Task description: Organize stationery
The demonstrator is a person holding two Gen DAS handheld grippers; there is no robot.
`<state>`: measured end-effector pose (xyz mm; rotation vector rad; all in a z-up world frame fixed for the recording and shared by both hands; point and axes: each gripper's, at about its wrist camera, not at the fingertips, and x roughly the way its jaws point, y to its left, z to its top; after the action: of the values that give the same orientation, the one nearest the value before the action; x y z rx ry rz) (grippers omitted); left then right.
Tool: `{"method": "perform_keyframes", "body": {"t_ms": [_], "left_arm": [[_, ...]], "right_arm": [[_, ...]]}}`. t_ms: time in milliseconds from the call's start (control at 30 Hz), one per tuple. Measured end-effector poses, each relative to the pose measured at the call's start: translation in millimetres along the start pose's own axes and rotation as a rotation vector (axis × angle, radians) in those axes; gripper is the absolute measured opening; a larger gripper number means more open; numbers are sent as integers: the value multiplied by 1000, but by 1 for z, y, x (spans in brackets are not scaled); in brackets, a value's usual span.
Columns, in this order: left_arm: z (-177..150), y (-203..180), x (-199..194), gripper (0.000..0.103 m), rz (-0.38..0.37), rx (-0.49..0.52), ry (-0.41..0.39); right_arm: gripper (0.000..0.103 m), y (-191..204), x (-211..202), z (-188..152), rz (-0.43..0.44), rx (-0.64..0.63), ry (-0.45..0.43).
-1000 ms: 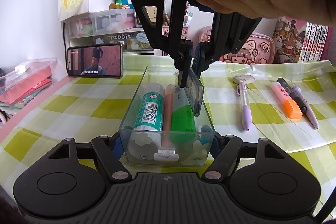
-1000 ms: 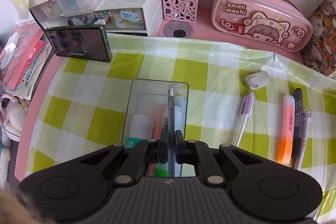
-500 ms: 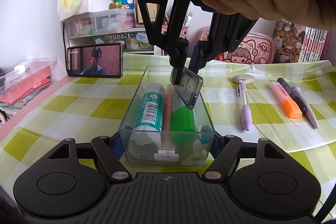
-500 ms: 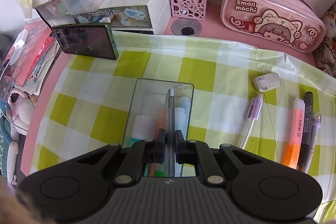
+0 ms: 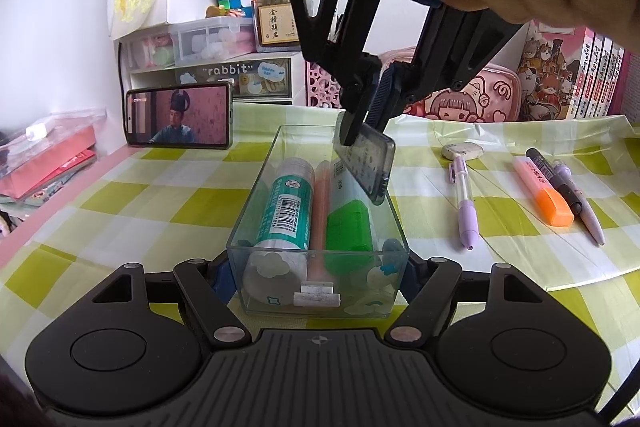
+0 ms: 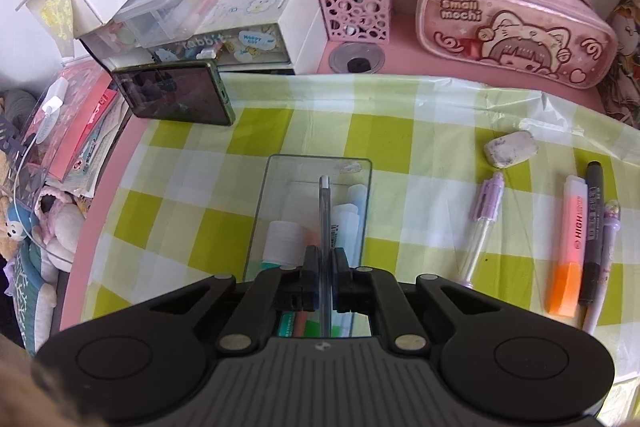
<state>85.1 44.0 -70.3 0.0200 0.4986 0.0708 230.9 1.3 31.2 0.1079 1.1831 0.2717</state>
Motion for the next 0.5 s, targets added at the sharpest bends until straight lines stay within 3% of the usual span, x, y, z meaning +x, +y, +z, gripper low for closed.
{"method": "perform_keyframes", "body": {"t_ms": [500], "left_arm": [[-1,-1,-2,73,-10,19,-6]], "right_arm": [[17,17,7,13,-170,-6,105]]}}
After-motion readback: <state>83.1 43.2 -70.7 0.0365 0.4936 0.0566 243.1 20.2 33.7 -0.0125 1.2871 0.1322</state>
